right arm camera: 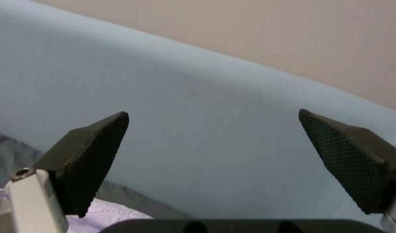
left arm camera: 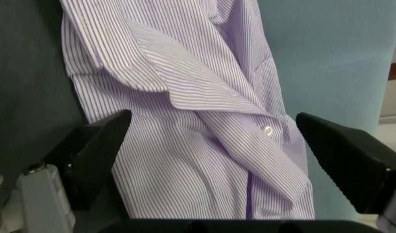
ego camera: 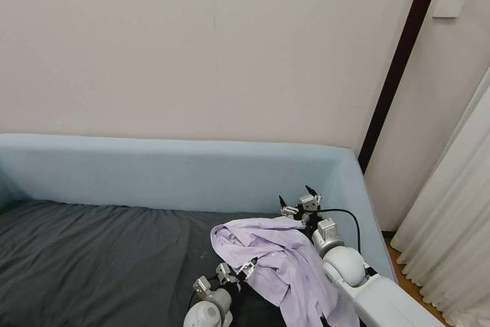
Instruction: Pick up the clothes from the sofa and hang them on the clothes hanger.
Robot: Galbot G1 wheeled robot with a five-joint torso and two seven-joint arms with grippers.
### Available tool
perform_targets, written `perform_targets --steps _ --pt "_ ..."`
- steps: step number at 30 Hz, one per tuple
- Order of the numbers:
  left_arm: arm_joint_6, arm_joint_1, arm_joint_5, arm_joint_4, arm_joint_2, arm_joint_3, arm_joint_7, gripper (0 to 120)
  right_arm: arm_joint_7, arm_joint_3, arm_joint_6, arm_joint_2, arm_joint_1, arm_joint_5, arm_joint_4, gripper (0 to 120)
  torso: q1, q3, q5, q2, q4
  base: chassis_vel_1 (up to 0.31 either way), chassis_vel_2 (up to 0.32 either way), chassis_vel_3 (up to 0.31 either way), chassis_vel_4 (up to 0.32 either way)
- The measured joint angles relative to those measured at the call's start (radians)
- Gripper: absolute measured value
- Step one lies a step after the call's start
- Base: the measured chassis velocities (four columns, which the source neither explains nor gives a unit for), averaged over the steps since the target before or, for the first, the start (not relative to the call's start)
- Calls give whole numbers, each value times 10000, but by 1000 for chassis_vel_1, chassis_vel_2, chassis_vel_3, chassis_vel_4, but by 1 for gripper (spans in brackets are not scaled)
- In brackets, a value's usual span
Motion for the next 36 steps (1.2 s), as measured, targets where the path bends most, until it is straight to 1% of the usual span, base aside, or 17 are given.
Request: perform_targets --steps 8,11,12,14,15,17,20,21,22,24,26,27,29,30,31,34,36 --pt "-290 -343 37 562 10 -73 140 100 32 93 -42 -14 -117 -7 81 100 0 0 -1 0 1 0 0 0 0" --pt "-445 -436 32 640 13 -99 235 88 46 106 -63 -9 -165 -21 105 100 0 0 -1 0 1 0 0 0 0" --pt "-445 -436 32 640 13 -99 235 88 46 106 -63 -9 -165 -21 105 100 0 0 -1 0 1 0 0 0 0" --pt "-469 -452 32 641 14 -99 282 79 66 107 -88 21 -183 -32 115 100 0 1 -1 0 1 0 0 0 0" --pt "-479 -465 32 657 15 -102 300 72 81 107 -105 40 -188 -36 125 100 0 0 -1 0 1 0 0 0 0" --pt "-491 -478 32 681 15 -106 315 70 97 108 -118 54 -192 -37 139 100 0 1 -1 0 1 0 0 0 0" --pt "-594 -525 66 771 17 -110 410 55 132 120 -154 77 -233 -38 162 100 0 1 -1 0 1 0 0 0 0" --pt "-627 -535 75 788 18 -110 429 52 133 125 -155 78 -239 -38 162 100 0 0 -1 0 2 0 0 0 0" --pt "-627 -535 75 788 18 -110 429 52 133 125 -155 78 -239 -38 162 100 0 0 -1 0 2 0 0 0 0" --pt "-721 -571 106 843 54 -131 474 41 137 162 -157 81 -266 -41 164 100 0 1 -2 0 1 0 0 0 0" --pt "-764 -602 123 887 97 -162 499 34 138 187 -157 82 -290 -41 178 100 0 0 -1 -1 1 0 0 0 0" --pt "-764 -602 123 887 97 -162 499 34 138 187 -157 82 -290 -41 178 100 0 0 -1 -1 1 0 0 0 0" --pt "-800 -647 175 965 139 -184 531 24 135 204 -157 79 -322 -45 182 100 0 1 -1 -1 2 0 0 0 0" --pt "-817 -662 213 999 150 -189 554 17 126 214 -155 77 -340 -55 181 100 0 1 -1 0 2 0 0 0 0" --pt "-817 -662 213 999 150 -189 554 17 126 214 -155 77 -340 -55 181 100 0 1 -1 0 2 0 0 0 0" --pt "-873 -674 345 1089 145 -205 607 4 97 239 -128 76 -381 -93 141 100 0 1 -1 -1 1 0 0 0 0" --pt "-906 -657 411 1091 141 -226 626 0 84 242 -113 73 -393 -108 132 100 0 0 -1 0 1 0 0 0 0"
